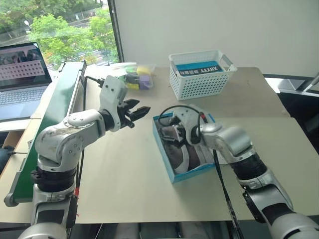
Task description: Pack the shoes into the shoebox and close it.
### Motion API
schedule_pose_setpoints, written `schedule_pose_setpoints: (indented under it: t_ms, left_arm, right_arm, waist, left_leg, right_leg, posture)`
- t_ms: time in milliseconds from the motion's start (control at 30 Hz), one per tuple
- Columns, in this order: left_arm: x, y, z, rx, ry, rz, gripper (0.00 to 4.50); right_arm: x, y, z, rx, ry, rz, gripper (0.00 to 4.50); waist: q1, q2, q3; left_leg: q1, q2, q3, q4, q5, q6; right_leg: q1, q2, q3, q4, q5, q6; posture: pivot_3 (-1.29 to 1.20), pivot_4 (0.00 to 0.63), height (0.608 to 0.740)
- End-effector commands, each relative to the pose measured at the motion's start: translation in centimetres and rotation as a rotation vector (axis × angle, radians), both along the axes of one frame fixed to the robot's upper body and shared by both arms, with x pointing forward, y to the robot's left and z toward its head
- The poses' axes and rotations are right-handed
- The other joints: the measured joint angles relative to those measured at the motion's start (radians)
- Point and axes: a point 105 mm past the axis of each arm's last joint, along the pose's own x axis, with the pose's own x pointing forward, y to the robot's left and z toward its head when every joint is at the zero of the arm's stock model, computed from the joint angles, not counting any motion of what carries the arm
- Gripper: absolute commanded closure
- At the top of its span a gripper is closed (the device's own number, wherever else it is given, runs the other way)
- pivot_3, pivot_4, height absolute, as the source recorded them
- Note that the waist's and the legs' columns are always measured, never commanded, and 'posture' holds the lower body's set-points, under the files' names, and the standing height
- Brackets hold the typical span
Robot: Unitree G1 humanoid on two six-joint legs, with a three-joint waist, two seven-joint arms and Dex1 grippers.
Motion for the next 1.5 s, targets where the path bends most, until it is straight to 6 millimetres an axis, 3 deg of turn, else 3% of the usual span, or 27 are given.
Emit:
schedule_pose_setpoints:
  t_ms: [33,233,333,467,700,767,867,1000,1033,1100,1233,1367,1500]
  left_arm:
    - [-0.6,-0.6,1.1,0.005,-0.056,-0.055,1.96]
    - [-1.8,-1.2,-0.3,0.068,-0.026,-0.163,1.96]
    - [-2.8,-1.5,-0.6,0.109,-0.024,-0.246,1.96]
    - [-3.4,-1.8,-1.0,0.164,-0.021,-0.356,1.96]
    - [-2.7,-2.0,-1.2,0.249,-0.039,-0.458,1.96]
    - [-2.5,-2.1,-1.2,0.265,-0.038,-0.487,1.96]
    - [-2.0,-2.7,-1.1,0.298,-0.056,-0.544,1.96]
    - [-1.6,-3.0,-1.3,0.330,-0.069,-0.583,1.96]
    - [-1.5,-3.0,-1.2,0.328,-0.066,-0.590,1.71]
    - [-1.5,-3.1,-1.0,0.331,-0.060,-0.607,1.32]
    - [-1.7,-2.7,-0.8,0.358,-0.050,-0.638,0.03]
    - [-1.5,-2.5,-0.4,0.377,-0.070,-0.626,0.03]
    - [-1.3,-2.4,0.2,0.376,-0.075,-0.608,0.03]
  right_arm:
    - [-0.6,-0.4,5.3,0.180,-0.037,0.014,0.01]
    - [-1.8,-3.4,6.1,0.238,-0.009,-0.032,0.01]
    - [-3.7,-4.9,7.2,0.173,-0.043,0.028,0.73]
    - [-6.0,-7.7,8.8,0.086,-0.080,0.039,2.00]
    - [-10.3,-11.2,8.8,-0.028,-0.045,0.046,4.43]
    - [-12.0,-12.3,7.9,-0.056,-0.004,0.036,4.43]
    - [-15.5,-13.9,4.7,-0.093,0.101,-0.006,4.43]
    - [-17.4,-13.8,1.6,-0.045,0.176,-0.050,4.43]
    - [-17.7,-14.0,0.2,-0.022,0.201,-0.093,4.48]
    - [-17.8,-14.8,-2.2,0.031,0.227,-0.213,4.50]
    - [-17.3,-16.5,-5.1,0.136,0.189,-0.399,4.50]
    - [-17.1,-16.9,-7.0,0.169,0.168,-0.464,4.50]
    - [-15.5,-17.3,-9.5,0.162,0.139,-0.520,4.50]
  waist:
    - [0.000,0.000,0.000]
    - [0.002,0.000,0.000]
    - [0.005,0.004,0.003]
    - [0.007,0.004,0.003]
    - [0.016,0.004,0.003]
    - [0.020,0.004,0.003]
    - [0.036,0.003,0.003]
    - [0.041,0.002,0.003]
    - [0.039,0.002,0.003]
    - [0.039,0.002,0.003]
    - [0.031,0.003,0.003]
    - [0.019,0.003,0.003]
    - [0.016,0.003,0.003]
  left_leg:
    - [0.000,0.000,0.000,0.000,0.000,0.000]
    - [-0.001,0.000,0.000,-0.001,0.000,0.000]
    - [-0.002,0.000,0.000,-0.001,0.000,0.000]
    - [-0.003,-0.001,0.000,-0.001,0.000,0.000]
    - [-0.003,-0.001,0.000,0.000,0.000,0.001]
    - [-0.003,-0.001,0.000,0.000,0.000,0.001]
    - [-0.003,-0.001,0.000,0.000,-0.001,0.001]
    - [-0.003,-0.002,0.000,0.002,-0.001,0.002]
    - [-0.003,-0.002,0.000,0.002,-0.001,0.002]
    - [-0.003,-0.002,-0.001,0.002,0.000,0.003]
    - [-0.002,-0.003,-0.001,0.002,0.001,0.004]
    - [-0.002,-0.003,-0.001,0.002,0.001,0.004]
    - [-0.001,-0.002,-0.001,0.002,0.001,0.004]
  right_leg:
    - [0.000,0.000,0.000,0.000,0.000,0.000]
    - [0.000,0.000,0.000,-0.002,0.000,0.000]
    - [-0.001,0.000,0.000,-0.002,0.000,0.000]
    - [-0.002,0.000,0.000,-0.003,0.000,0.000]
    - [0.000,0.000,0.000,-0.003,-0.001,0.001]
    - [0.000,0.000,0.000,-0.004,-0.001,0.001]
    - [0.001,0.000,0.000,-0.004,-0.001,0.001]
    - [0.002,0.000,0.002,-0.004,-0.002,0.002]
    - [0.003,0.000,0.002,-0.004,-0.002,0.002]
    - [0.004,0.001,0.002,-0.004,-0.002,0.003]
    - [0.003,0.001,0.002,-0.003,-0.002,0.003]
    - [0.003,0.001,0.004,-0.002,-0.002,0.003]
    - [0.004,0.001,0.004,-0.002,-0.002,0.003]
  posture:
    - [0.00,0.150,0.740]
    - [0.00,0.150,0.740]
    - [0.00,0.150,0.740]
    - [0.00,0.150,0.740]
    - [0.00,0.150,0.740]
    - [0.00,0.150,0.740]
    - [0.00,0.150,0.740]
    - [0.00,0.150,0.740]
    - [0.00,0.150,0.740]
    - [0.00,0.150,0.740]
    - [0.00,0.150,0.740]
    - [0.00,0.150,0.740]
    - [0.00,0.150,0.740]
